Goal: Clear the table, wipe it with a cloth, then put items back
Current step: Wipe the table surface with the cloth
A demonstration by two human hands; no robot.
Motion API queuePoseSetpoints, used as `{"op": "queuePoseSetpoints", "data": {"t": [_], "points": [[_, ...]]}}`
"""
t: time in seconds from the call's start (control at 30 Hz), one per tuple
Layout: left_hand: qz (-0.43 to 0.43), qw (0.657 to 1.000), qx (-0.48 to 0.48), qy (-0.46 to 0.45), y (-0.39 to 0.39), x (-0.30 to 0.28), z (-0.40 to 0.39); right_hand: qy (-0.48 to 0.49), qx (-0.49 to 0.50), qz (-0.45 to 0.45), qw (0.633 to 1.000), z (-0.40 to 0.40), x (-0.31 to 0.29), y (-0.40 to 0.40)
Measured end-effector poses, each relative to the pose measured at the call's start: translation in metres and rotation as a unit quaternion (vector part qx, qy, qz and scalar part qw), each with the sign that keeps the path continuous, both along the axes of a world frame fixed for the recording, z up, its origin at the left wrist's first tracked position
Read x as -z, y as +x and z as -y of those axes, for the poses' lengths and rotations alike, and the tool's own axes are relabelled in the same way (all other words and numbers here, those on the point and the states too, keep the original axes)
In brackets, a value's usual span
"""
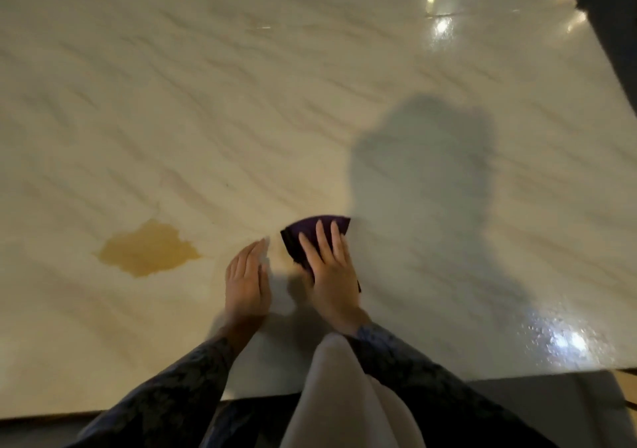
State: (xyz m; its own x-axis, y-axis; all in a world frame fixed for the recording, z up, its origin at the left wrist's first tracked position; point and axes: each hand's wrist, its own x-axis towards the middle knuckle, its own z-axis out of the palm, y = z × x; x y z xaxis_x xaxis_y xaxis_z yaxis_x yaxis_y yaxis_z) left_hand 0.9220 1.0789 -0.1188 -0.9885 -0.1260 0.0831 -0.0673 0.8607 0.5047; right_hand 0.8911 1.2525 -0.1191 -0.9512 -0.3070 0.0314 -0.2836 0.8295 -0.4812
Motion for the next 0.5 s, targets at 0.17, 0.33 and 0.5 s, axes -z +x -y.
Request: {"op": "queuePoseSetpoints", "data": {"t": [0.17,0.33,0.5], "points": [[-0.023,1.0,-0.004,-0.006,-0.048,-0.003,-0.003,0.086,-0.054,0.016,0.995,-0.047,0.002,-0.041],[0.004,1.0,-0.004,-0.028,-0.138,-0.01,-0.003,0.11,0.047,0.026,0.992,-0.095,-0.004,-0.154],[0.032,0.998,-0.02,-0.054,-0.199,-0.001,0.0,0.135,0.186,0.023,0.973,-0.135,-0.002,-0.269]]}}
